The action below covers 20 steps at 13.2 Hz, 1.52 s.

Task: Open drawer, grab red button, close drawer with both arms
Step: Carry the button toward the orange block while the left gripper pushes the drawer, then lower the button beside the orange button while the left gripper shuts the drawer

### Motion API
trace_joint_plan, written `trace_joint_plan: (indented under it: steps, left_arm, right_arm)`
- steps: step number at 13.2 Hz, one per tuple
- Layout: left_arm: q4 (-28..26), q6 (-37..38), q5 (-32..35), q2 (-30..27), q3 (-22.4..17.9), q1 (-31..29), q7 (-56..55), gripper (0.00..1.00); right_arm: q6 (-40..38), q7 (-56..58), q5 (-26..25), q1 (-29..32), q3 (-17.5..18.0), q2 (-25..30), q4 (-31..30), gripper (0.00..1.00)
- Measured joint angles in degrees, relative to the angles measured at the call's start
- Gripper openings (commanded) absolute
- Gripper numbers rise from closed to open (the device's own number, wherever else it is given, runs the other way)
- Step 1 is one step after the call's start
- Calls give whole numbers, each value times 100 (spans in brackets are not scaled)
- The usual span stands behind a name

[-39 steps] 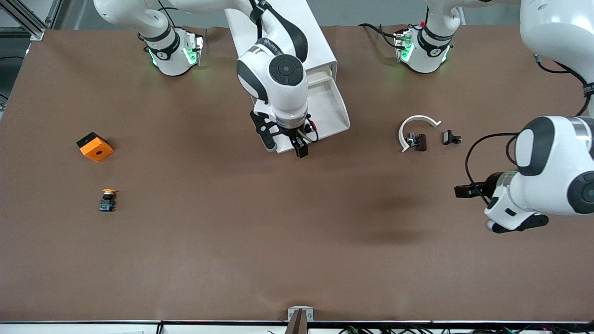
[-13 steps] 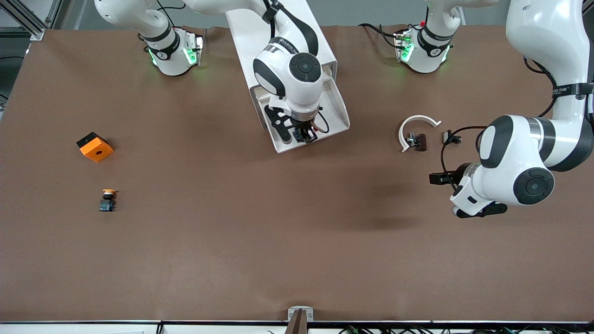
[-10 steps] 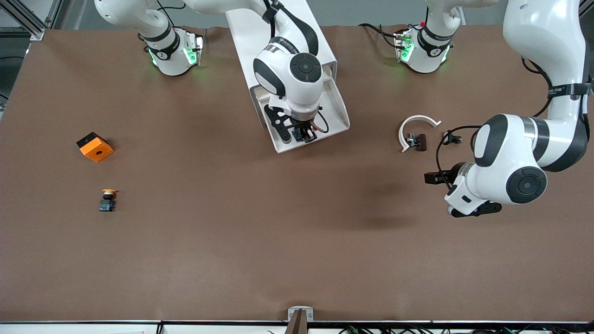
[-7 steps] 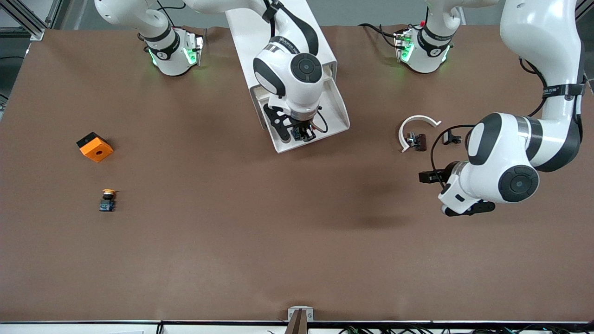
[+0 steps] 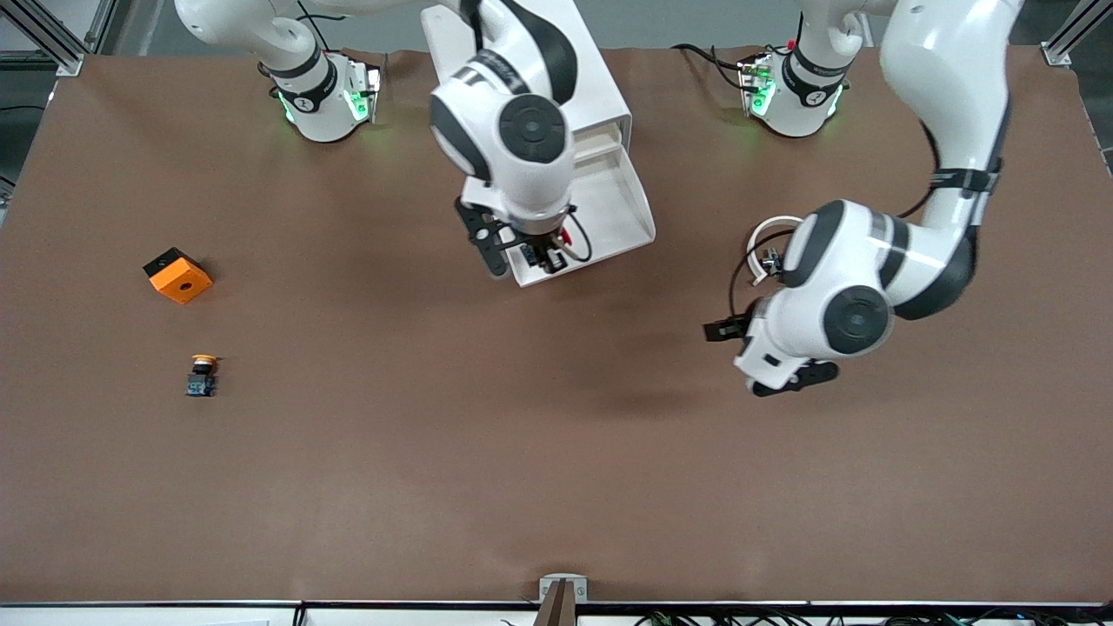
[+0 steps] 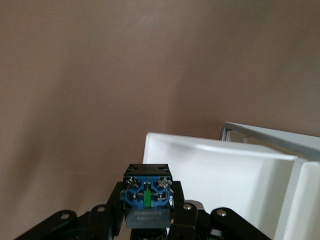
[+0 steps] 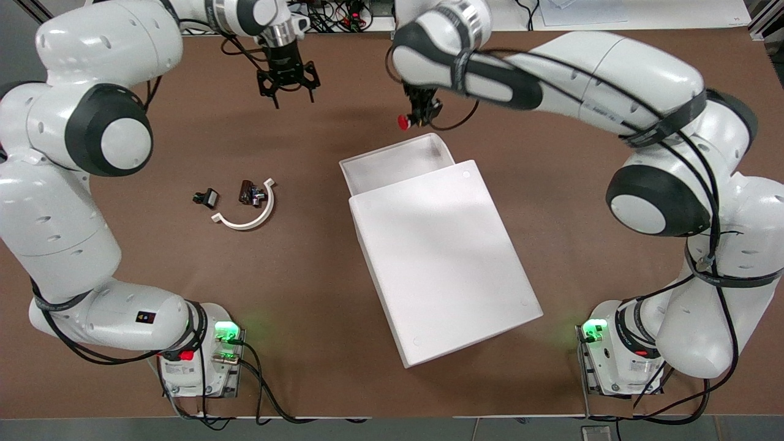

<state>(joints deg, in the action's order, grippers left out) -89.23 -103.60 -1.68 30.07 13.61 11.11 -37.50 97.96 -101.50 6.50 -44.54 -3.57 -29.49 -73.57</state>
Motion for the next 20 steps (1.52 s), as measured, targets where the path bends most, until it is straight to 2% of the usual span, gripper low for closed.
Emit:
trace_joint_plan:
  steps: [2,5,9,11,13,16,20]
  left_arm:
    - [-18,-279,-2,122,16,455,-573,100]
    - [-27,-460,-6,264,33,1115,-1305,100]
    - [-113,-470,-129,322,60,1755,-1537,100]
    - [-230,-470,-304,317,204,1840,-1541,100]
    - [-321,-466,-346,308,401,1835,-1660,100]
    - [-385,-449,-347,292,758,1830,-2104,100]
    - [-500,-417,-348,218,1244,1833,-2486,100]
  right_arm:
    - [-344,849,159,587,-9,249,133,0]
    - [-1016,2793,184,1449,-24,412,133,0]
    - [-1496,5769,165,2498,-66,371,56,0]
    - [-1567,7268,65,3068,-77,353,-29,0]
    - [-1293,8277,-195,3467,-76,329,-299,0]
    - [-341,9258,-522,3770,-73,274,-991,0]
    - [1198,10299,-694,4284,-77,213,-1926,0]
